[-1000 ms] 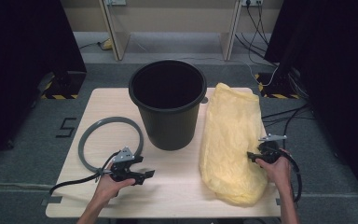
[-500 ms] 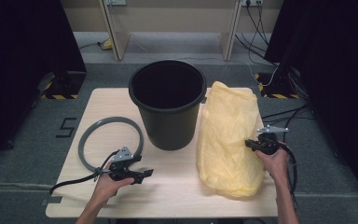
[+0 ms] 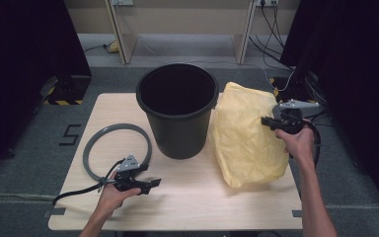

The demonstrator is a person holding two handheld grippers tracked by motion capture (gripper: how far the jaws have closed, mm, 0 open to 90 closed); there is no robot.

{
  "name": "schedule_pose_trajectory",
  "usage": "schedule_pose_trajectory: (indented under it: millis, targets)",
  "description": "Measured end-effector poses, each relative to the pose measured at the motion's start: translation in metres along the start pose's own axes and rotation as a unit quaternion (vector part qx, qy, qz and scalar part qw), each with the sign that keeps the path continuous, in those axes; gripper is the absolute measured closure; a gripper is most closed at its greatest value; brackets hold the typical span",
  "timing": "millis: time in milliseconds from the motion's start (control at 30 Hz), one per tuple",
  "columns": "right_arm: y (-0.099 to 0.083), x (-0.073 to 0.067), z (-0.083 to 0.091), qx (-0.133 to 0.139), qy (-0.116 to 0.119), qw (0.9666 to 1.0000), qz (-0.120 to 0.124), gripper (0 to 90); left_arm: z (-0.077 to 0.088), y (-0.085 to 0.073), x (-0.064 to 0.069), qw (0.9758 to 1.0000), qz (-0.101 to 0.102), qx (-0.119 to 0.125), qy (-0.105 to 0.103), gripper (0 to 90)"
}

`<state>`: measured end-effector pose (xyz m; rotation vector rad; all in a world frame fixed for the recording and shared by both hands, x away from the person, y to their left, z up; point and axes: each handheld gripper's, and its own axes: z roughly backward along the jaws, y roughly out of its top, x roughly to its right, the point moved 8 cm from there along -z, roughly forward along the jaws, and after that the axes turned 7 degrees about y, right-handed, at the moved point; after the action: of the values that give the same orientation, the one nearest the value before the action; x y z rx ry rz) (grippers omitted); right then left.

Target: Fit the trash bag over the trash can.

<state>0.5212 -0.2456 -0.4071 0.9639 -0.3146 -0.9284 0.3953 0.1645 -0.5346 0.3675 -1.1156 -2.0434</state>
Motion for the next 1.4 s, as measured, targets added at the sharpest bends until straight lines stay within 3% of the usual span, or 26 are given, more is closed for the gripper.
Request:
schedule_pose_trajectory:
  millis: [100, 300, 567, 733, 967, 1100, 1267, 1400]
  targets:
    - [0.025, -0.002, 0.003, 0.011, 0.001, 0.9999, 0.007, 90.0, 0.001, -0.001, -0.004, 1.0000, 0.005, 0.003, 0.004, 19.8]
    - [0.058, -0.001, 0.014, 0.035, 0.010, 0.9993, 0.002, 90.0, 0.003, -0.002, -0.007, 0.9999, 0.007, 0.001, 0.007, 19.9]
    - [0.111, -0.005, 0.033, 0.064, 0.003, 0.9979, 0.010, 90.0, 0.003, -0.002, -0.007, 1.0000, 0.007, 0.003, 0.005, 20.3]
    - [0.126, -0.004, 0.037, 0.076, 0.004, 0.9971, 0.003, 90.0, 0.004, -0.002, -0.008, 0.9999, 0.008, 0.003, 0.005, 20.5]
    - [0.162, -0.002, 0.048, 0.099, -0.003, 0.9951, -0.007, 90.0, 0.004, -0.003, -0.010, 0.9999, 0.010, 0.001, 0.008, 20.7]
    - [0.189, -0.005, 0.056, 0.115, -0.009, 0.9933, -0.004, 90.0, 0.005, -0.001, -0.011, 0.9999, 0.011, 0.004, 0.007, 20.7]
    - [0.209, -0.009, 0.061, 0.125, -0.013, 0.9920, -0.003, 90.0, 0.007, 0.000, -0.011, 0.9999, 0.012, 0.010, 0.008, 20.7]
    - [0.231, -0.023, 0.060, 0.138, -0.010, 0.9904, 0.008, 90.0, 0.010, 0.003, -0.014, 0.9998, 0.013, 0.012, 0.011, 20.9]
